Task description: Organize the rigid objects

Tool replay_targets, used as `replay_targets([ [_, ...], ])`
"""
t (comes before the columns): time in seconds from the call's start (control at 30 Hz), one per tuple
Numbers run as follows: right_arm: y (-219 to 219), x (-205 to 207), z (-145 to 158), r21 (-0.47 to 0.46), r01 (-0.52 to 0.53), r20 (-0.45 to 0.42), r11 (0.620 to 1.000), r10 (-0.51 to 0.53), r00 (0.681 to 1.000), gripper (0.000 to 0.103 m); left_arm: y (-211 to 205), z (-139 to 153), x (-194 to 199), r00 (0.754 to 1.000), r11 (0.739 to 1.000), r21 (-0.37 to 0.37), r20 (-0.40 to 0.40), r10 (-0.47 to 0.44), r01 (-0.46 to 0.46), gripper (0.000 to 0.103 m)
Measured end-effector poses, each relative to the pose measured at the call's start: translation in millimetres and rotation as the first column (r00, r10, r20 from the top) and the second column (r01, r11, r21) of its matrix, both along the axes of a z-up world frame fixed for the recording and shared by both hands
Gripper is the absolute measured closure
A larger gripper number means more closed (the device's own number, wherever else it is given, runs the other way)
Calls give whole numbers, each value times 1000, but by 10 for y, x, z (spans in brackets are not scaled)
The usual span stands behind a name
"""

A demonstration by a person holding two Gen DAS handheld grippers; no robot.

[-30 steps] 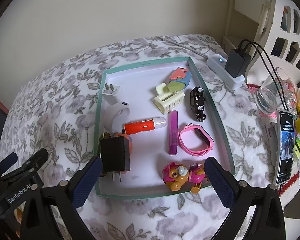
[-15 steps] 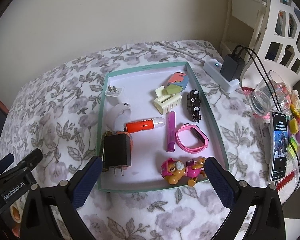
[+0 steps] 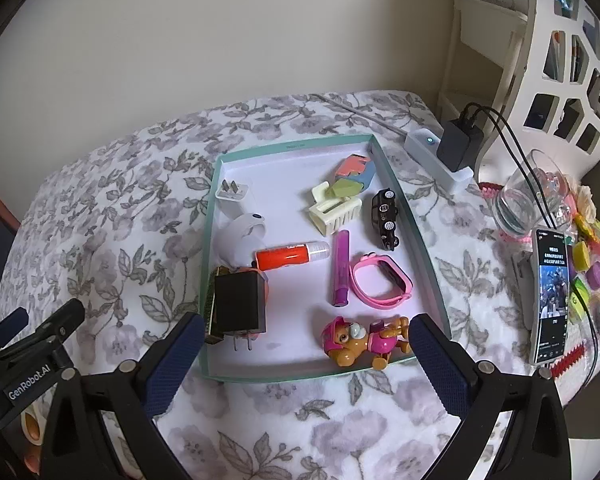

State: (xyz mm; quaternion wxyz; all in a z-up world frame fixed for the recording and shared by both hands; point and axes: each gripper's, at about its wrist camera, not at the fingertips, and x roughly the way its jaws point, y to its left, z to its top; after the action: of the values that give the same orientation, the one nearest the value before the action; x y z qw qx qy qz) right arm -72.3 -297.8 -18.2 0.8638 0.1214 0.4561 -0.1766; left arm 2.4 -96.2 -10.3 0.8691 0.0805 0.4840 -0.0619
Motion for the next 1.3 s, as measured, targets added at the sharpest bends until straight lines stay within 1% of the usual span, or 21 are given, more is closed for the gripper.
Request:
replay_targets([
  [0.63,46,36,26,-14,-16,-4,1000,16,1000,0,18,23,18,1000,1000,-8,4,15,-15,4],
  [1.3,53,73,-22,-23,-42,-17,999,41,999,0,20,2,39,999,999,-12,-5,32,-32,4],
])
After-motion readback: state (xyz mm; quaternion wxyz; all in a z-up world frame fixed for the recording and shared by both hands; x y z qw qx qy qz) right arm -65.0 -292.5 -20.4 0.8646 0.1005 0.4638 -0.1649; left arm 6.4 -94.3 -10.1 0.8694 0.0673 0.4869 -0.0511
